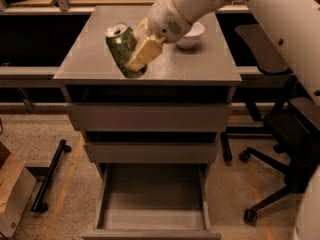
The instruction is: Place green can into bottom drawer
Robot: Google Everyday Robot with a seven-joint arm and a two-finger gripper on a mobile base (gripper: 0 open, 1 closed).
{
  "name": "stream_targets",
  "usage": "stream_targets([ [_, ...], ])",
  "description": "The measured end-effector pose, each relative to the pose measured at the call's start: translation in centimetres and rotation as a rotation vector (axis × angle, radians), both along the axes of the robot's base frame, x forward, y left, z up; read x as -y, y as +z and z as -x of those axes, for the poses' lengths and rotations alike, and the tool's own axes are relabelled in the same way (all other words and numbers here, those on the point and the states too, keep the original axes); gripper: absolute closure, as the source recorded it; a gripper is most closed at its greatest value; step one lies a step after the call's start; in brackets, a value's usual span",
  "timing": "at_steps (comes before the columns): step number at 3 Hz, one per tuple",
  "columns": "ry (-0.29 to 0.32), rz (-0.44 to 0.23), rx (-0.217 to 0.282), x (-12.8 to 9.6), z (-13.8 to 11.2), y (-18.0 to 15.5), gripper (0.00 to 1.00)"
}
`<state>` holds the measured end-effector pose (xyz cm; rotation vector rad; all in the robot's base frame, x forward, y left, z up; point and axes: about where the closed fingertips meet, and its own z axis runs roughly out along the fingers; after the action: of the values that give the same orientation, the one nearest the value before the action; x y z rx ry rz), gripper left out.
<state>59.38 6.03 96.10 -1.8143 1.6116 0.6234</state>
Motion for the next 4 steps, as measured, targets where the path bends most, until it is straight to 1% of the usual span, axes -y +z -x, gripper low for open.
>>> stream_targets([
  [1,-0.01,0.058,-0.055,1.5,4.3,-2.7,1.0],
  [2,-0.045,0.075,-0.081,2.5,7.7,-6.4,1.0],
  [3,-0.047,0.111,-0.136,2.9,9.3,-10.3,1.0],
  [4,-0.032,0.111,-0.134,2.7,9.1,-10.6,1.0],
])
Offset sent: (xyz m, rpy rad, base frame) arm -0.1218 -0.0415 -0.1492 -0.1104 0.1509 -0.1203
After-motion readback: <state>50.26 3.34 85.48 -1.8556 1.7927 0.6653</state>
